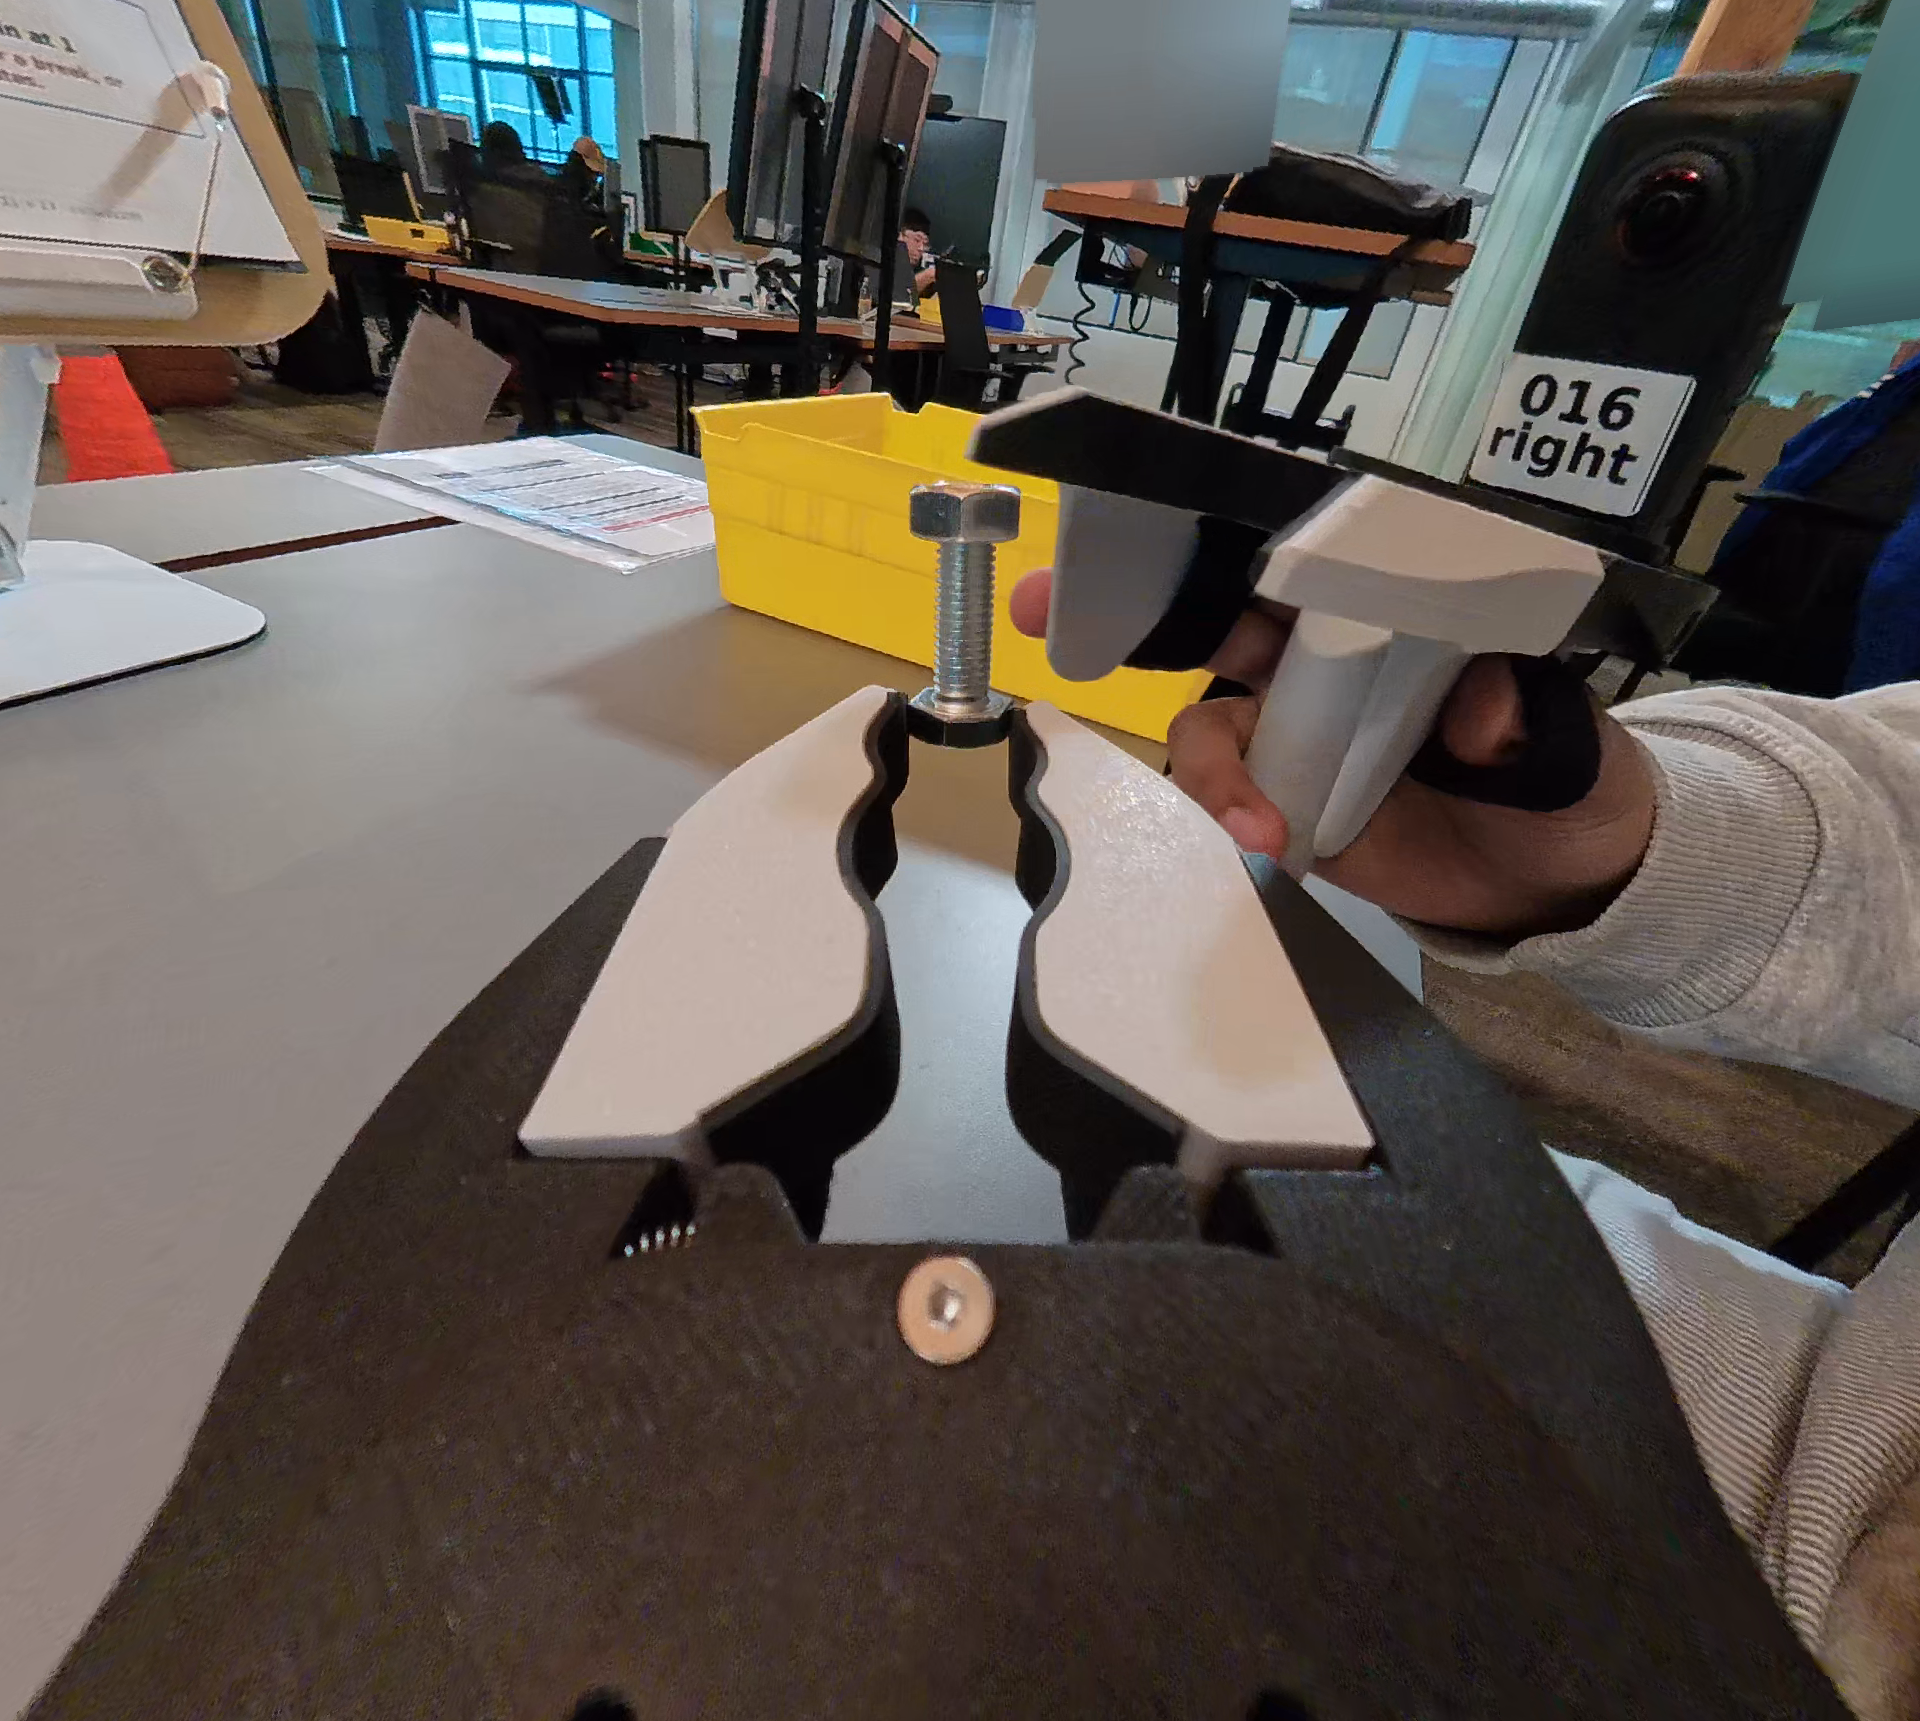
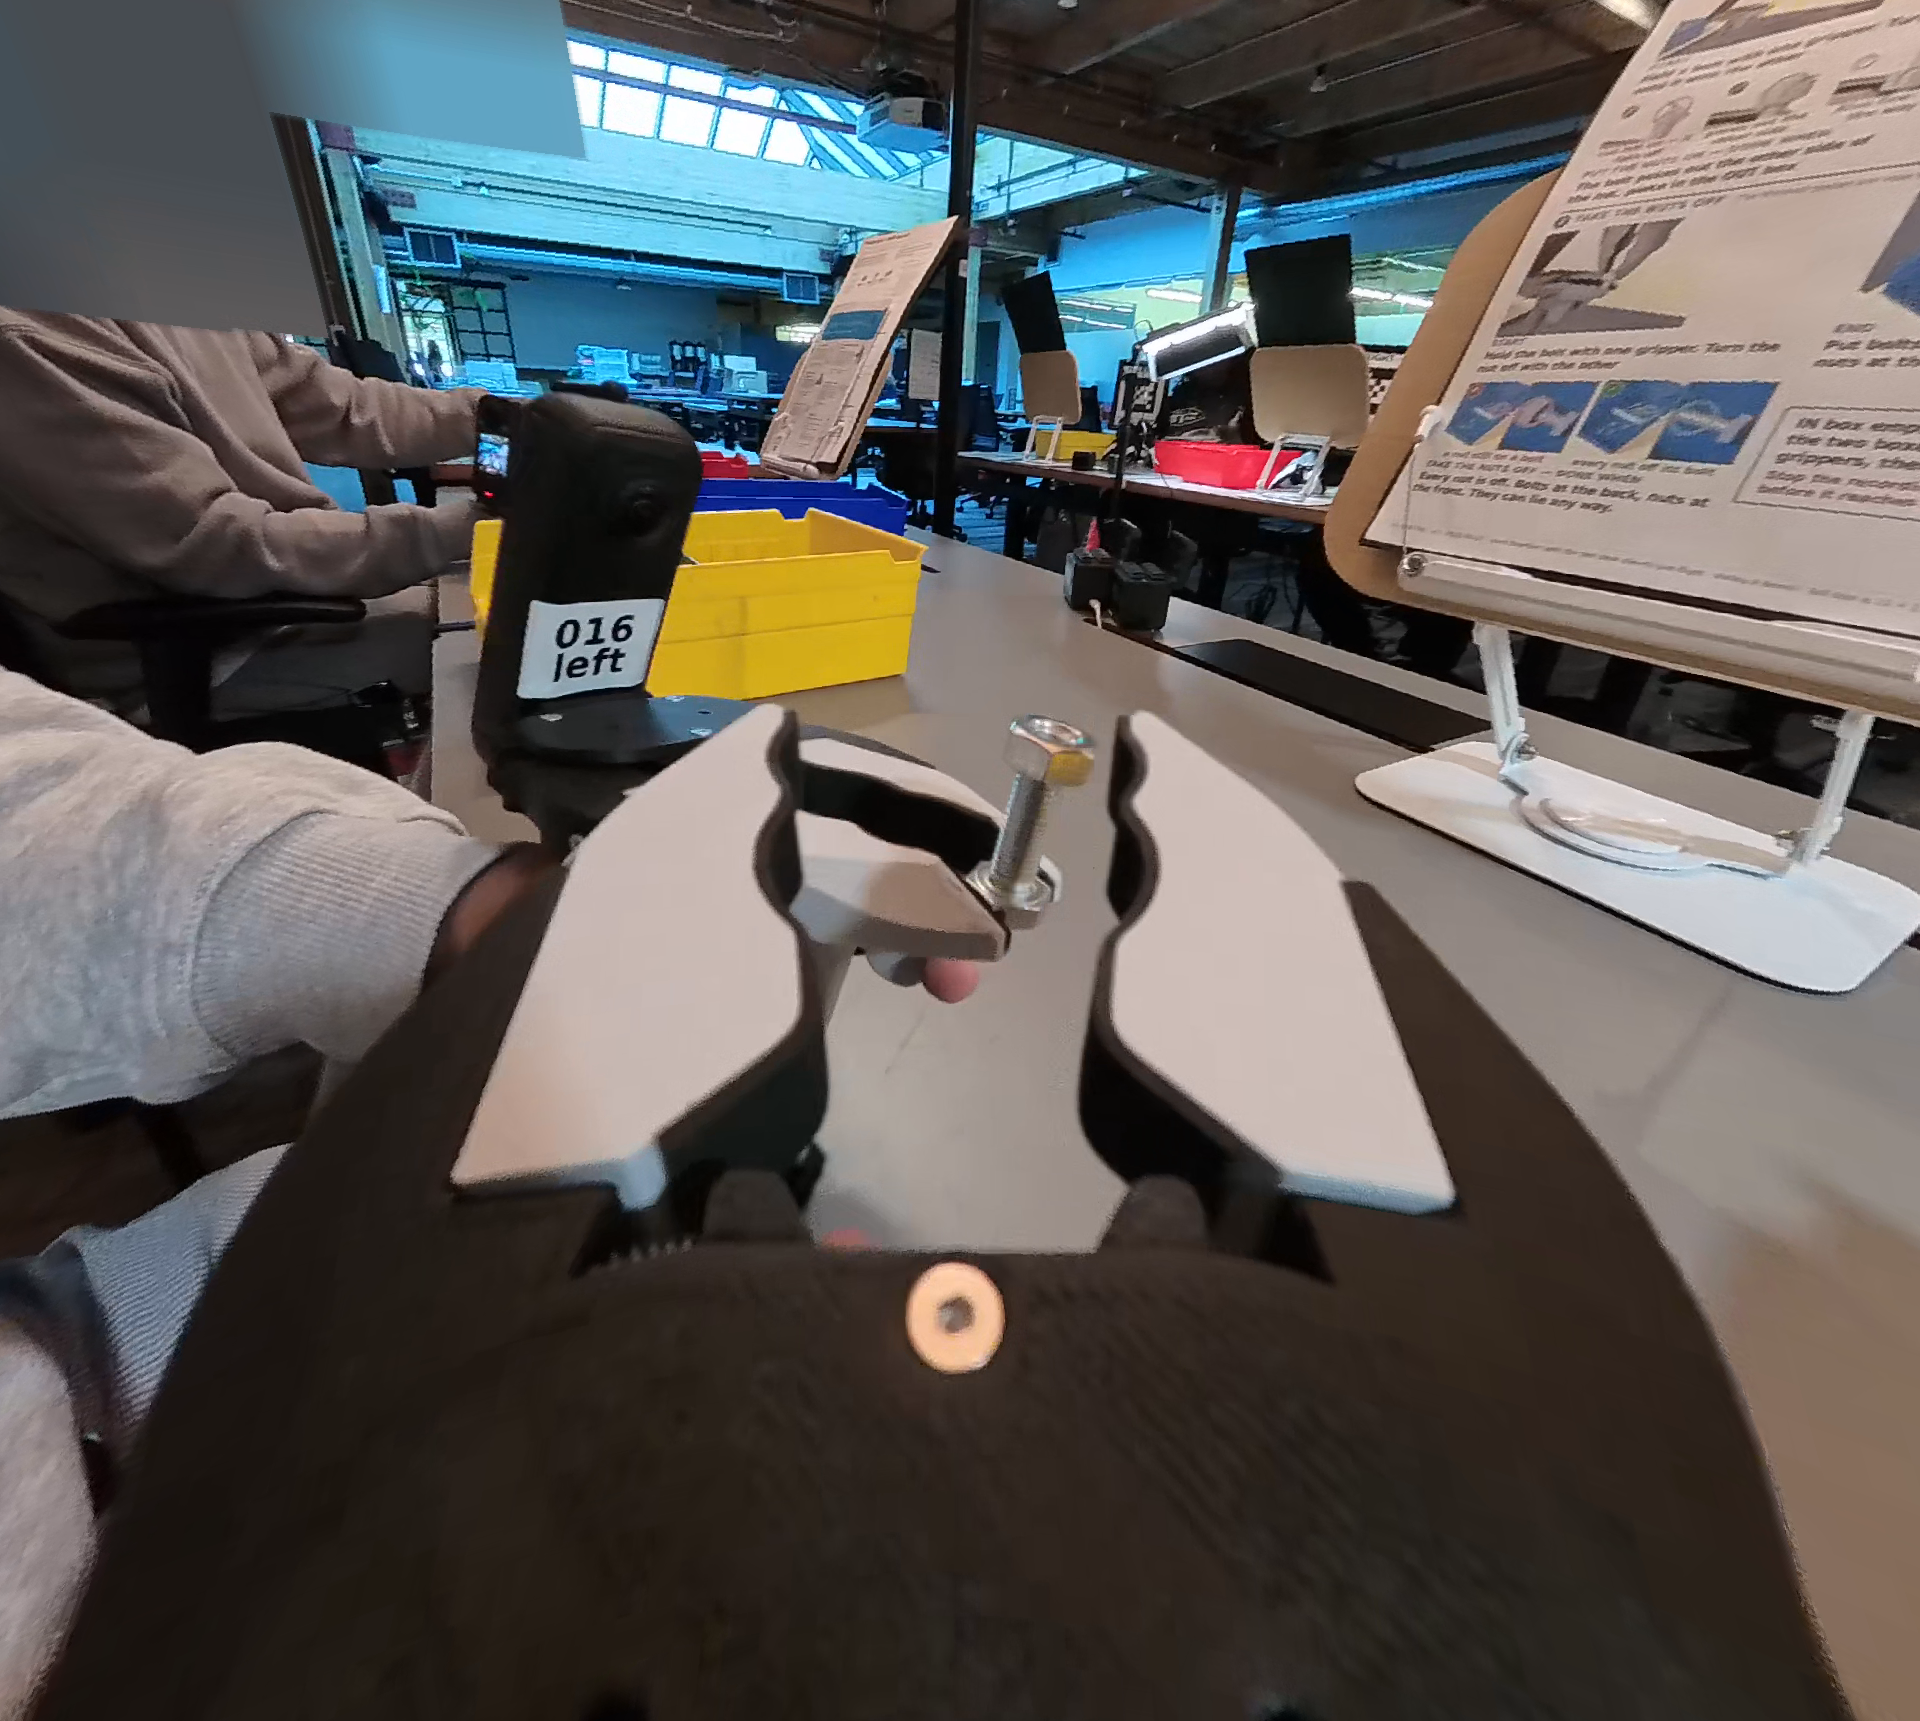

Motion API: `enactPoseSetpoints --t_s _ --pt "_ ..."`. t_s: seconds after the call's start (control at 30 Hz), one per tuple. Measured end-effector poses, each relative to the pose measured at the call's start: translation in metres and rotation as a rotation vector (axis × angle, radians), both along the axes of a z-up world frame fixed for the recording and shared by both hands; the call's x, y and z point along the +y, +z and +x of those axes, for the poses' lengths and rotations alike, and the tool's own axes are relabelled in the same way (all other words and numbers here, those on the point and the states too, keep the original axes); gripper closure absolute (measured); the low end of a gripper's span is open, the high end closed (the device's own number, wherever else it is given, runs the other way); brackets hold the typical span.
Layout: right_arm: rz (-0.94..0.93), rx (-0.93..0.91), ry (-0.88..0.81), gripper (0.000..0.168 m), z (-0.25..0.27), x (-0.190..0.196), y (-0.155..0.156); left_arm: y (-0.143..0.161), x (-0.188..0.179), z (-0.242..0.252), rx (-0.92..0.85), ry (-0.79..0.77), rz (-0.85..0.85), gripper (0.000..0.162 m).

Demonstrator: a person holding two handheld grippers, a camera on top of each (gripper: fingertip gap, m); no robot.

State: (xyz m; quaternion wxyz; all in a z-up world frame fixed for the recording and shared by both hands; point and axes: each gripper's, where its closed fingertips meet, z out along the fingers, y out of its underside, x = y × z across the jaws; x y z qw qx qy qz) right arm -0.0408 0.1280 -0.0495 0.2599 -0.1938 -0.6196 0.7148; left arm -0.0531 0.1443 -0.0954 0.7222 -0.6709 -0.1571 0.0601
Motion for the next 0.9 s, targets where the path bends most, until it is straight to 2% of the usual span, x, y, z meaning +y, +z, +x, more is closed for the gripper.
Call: enactPoseSetpoints --t_s 0.07,0.17,0.27,0.3,0.4,0.53,0.63,0.73,0.83,0.9 --pt "0.005 -0.008 0.006 0.107 0.0 -0.002 -0.003 0.0 0.001 0.001 0.014 0.0 -0.007 0.143" --pt "0.012 -0.005 0.019 0.113 0.003 -0.005 -0.003 0.0 0.001 0.0 0.013 0.003 -0.006 0.143" --pt "0.016 -0.011 0.051 0.135 0.007 -0.005 -0.003 0.0 -0.002 -0.002 -0.007 0.011 0.009 0.143" --pt "0.014 -0.027 0.057 0.138 0.007 -0.004 -0.004 0.001 -0.002 -0.003 -0.011 0.012 0.013 0.143" --pt "-0.014 -0.028 0.035 0.132 0.005 -0.001 -0.001 0.001 -0.002 -0.002 -0.006 0.011 0.012 0.143" --pt "-0.021 0.004 -0.01 0.11 0.0 0.002 0.001 0.001 -0.001 0.0 0.009 0.005 0.007 0.143" --pt "0.005 -0.026 0.016 0.108 0.0 -0.005 -0.006 0.001 -0.001 0.0 0.011 0.005 0.01 0.143" --pt "0.026 -0.008 0.016 0.115 0.003 -0.007 -0.006 0.001 -0.001 -0.001 0.006 0.007 0.014 0.143" --pt "0.043 0.029 0.026 0.138 0.008 -0.006 -0.003 0.001 -0.002 -0.003 -0.008 0.011 0.021 0.143" --pt "0.033 0.038 0.009 0.138 0.007 -0.003 0.0 0.001 -0.002 -0.003 -0.008 0.011 0.022 0.143"
